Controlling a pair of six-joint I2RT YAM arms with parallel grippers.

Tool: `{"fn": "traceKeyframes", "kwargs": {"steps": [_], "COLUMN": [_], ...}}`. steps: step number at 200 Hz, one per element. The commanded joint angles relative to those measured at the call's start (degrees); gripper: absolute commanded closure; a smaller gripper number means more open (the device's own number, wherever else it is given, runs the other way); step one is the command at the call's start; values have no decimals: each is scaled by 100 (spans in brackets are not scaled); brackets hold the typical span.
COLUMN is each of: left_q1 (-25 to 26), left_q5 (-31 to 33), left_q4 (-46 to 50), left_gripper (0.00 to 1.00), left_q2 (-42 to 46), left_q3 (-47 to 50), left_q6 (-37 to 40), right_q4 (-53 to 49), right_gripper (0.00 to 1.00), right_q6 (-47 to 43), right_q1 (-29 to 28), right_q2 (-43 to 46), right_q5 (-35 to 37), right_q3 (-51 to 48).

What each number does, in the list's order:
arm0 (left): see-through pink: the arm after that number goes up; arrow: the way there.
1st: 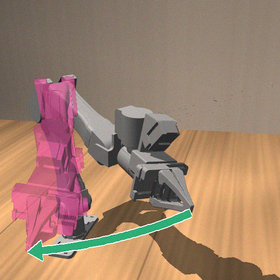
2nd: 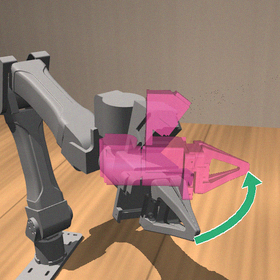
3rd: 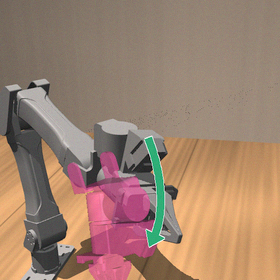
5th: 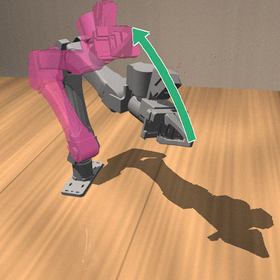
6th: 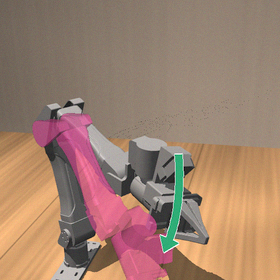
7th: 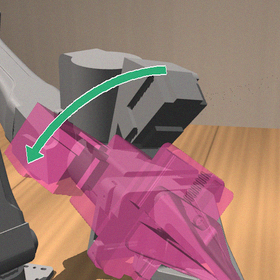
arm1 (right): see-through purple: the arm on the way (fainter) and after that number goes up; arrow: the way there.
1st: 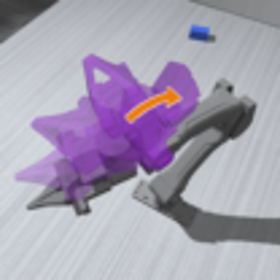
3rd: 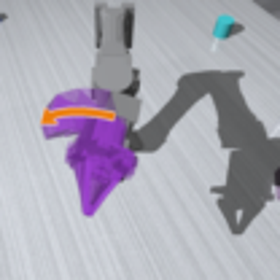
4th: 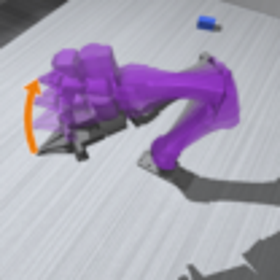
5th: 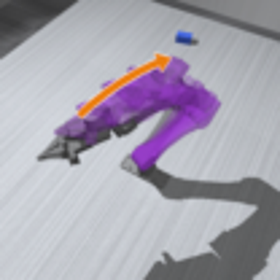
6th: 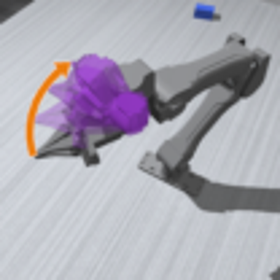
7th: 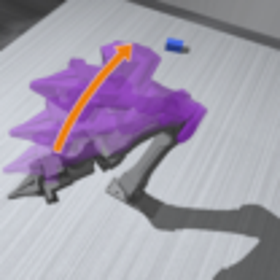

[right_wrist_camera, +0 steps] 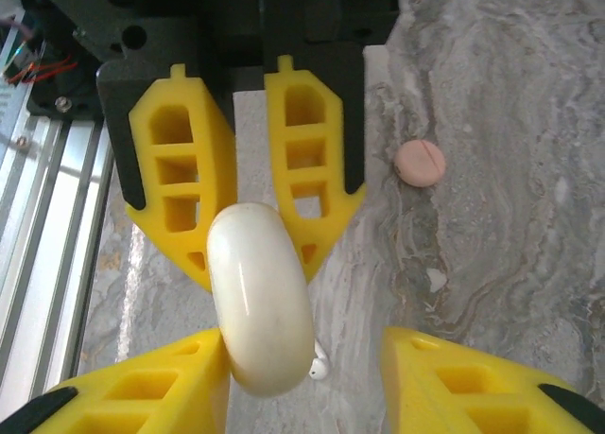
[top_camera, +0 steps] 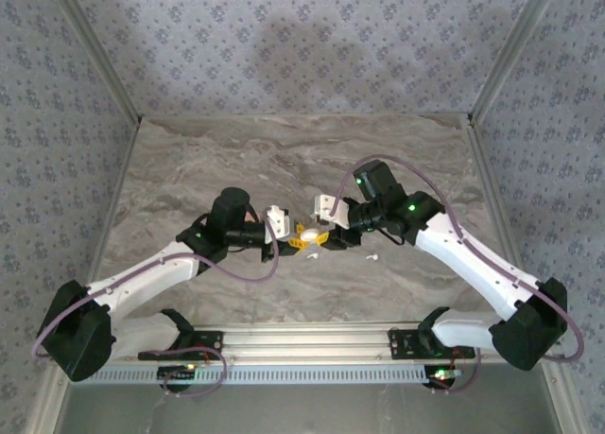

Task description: Insert the wireless bluetooth earbuds into the charging case

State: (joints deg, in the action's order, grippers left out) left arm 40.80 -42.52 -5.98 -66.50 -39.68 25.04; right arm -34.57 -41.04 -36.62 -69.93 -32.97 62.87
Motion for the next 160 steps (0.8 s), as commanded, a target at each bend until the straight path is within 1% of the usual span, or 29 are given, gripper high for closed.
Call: {"fn": "traceKeyframes", "kwargs": {"steps": [1, 69, 84, 112, 135, 147, 160], "left_q1": [47, 38, -13, -205, -406, -512, -618], "left_q5": [-459, -396, -362, -347, -132, 57, 270], "left_q4": [120, -79, -301, -1052, -1695, -2032, -2394], "left_gripper": [82, 82, 82, 83, 83, 83, 83], "left_q2": [23, -2, -27, -90, -147, -180, -203], "left_q3": [-136, -42, 73, 401, 749, 962, 1189], "left_q6": [21, -46, -148, -570, -1018, -1268, -1536], "right_q4": [606, 714, 771, 831, 910, 1069, 1158], "right_gripper": [55, 53, 53, 51, 50, 49, 48], "right_q6": [296, 463, 538, 725, 1364, 2021, 2948], "right_q1": [314, 482, 526, 624, 689, 683, 674], "right_q2": [199, 327, 440, 666, 750, 741, 689], "right_q5": [45, -340, -464, -583, -456, -306, -138], "right_q3": [-118, -228, -289, -445, -552, -643, -709]}}
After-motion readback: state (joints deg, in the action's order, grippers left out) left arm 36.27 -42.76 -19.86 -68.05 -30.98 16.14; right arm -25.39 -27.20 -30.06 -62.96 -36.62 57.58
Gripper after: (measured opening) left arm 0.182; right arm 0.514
